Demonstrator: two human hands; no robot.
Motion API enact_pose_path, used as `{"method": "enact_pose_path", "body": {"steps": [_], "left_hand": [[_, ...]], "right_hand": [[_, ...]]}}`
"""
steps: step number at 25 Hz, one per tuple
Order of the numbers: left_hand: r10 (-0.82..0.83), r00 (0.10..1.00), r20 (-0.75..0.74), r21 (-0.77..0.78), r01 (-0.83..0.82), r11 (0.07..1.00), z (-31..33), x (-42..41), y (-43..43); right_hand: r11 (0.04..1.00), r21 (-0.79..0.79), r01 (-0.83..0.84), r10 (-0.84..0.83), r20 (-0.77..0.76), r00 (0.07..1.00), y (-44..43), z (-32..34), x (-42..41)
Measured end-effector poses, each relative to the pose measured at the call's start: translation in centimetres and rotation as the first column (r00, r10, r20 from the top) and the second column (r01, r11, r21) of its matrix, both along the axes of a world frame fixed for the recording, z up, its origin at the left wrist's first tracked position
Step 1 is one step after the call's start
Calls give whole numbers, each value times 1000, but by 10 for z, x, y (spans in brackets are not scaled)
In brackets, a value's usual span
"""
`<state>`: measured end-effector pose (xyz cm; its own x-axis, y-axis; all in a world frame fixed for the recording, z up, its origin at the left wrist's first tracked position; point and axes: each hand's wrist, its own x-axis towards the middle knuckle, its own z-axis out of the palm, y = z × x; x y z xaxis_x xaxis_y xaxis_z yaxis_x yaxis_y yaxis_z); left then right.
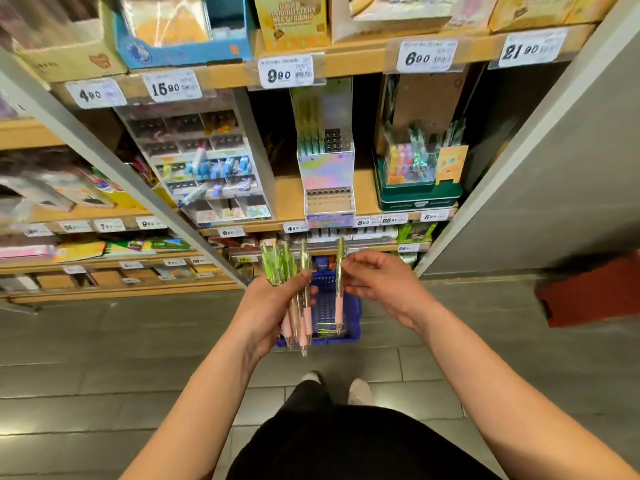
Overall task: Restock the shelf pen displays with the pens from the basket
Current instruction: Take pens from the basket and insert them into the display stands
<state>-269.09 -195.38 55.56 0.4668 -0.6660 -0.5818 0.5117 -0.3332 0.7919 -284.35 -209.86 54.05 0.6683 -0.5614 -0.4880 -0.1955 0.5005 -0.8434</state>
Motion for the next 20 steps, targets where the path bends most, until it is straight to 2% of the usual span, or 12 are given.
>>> {"method": "enact_pose_path", "body": {"steps": [8, 14, 17, 20], "left_hand": [[-45, 999, 9, -45, 46, 998, -2, 48, -47], [-176, 983, 61, -12, 177, 984, -18, 101, -82], [-180, 983, 17, -82, 181, 980, -29, 126, -102], [-173, 985, -19, -89, 171, 981, -44, 145, -123]], "right_hand": [[999, -4, 36, -36, 9, 999, -32, 13, 53], [993, -4, 117, -118, -32, 993, -50, 8, 95], [986, -12, 165, -165, -20, 986, -66, 0, 115], [978, -30, 209, -208, 7, 978, -88, -13, 129]]}}
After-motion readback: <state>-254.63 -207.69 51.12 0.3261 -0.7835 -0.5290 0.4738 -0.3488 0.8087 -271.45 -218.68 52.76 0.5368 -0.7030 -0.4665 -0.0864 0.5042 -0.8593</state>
